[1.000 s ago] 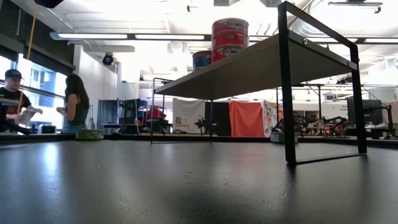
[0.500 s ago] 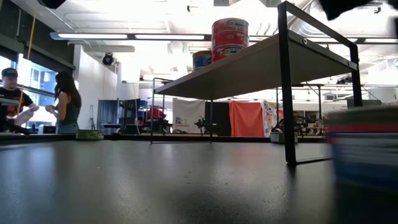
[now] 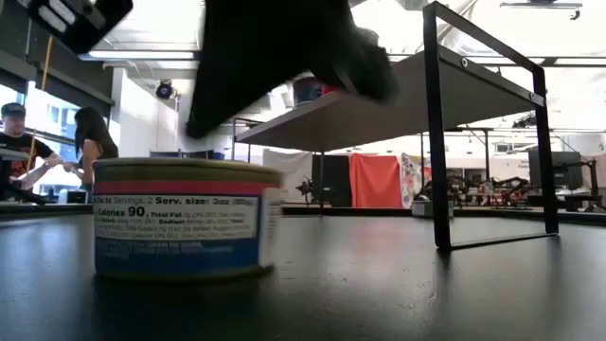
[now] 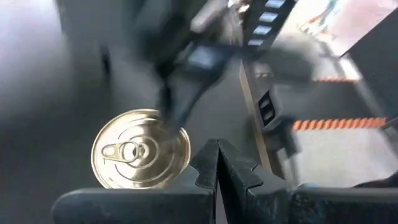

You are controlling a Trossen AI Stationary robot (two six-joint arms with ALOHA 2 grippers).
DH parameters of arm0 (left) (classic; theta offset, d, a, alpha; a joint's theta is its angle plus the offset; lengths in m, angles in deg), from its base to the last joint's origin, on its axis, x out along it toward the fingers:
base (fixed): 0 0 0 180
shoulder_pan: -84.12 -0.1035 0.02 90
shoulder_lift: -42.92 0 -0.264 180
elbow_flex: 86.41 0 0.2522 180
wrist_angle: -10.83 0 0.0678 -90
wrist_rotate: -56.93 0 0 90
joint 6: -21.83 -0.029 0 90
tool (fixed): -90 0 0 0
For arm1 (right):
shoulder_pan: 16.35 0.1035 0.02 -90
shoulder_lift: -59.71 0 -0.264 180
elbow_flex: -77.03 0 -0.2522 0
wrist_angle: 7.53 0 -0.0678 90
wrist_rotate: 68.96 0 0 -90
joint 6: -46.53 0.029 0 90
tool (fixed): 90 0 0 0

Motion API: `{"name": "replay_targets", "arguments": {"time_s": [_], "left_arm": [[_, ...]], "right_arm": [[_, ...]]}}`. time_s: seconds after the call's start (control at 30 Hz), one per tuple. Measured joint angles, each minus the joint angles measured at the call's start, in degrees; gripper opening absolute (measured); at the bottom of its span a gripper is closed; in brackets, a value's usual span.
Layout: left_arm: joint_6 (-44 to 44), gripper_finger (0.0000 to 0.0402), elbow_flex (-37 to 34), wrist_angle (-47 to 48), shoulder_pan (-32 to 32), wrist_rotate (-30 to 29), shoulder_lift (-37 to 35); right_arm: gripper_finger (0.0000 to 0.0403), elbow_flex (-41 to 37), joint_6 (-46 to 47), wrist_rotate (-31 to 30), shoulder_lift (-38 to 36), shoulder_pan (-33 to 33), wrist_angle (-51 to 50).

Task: Stack canned seafood by type on shelf
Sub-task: Stack the blue tuna can on top of blue tuna can on the shelf

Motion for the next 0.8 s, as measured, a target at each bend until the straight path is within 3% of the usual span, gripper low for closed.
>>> {"name": "replay_targets", "arguments": {"time_s": [0.13,0.33,0.57,0.8], "left_arm": [[0.0,0.0000,0.0,3.8,-0.7,-0.1,0.1],[0.0,0.0000,0.0,4.3,-1.9,-2.4,3.6],[1.2,0.0000,0.0,4.4,-3.6,-4.2,9.7],[5.1,0.0000,0.1,3.8,-3.7,-7.1,12.0]], "right_arm": [[0.0000,5.2,-8.3,1.5,-1.1,0.7,-4.2],[0.0000,2.5,-3.7,1.5,-0.7,3.2,-11.0],[0.0000,-5.2,3.1,1.4,-0.8,1.1,-2.5],[0.0000,-6.1,0.3,1.7,-0.7,-1.8,-0.7]]}}
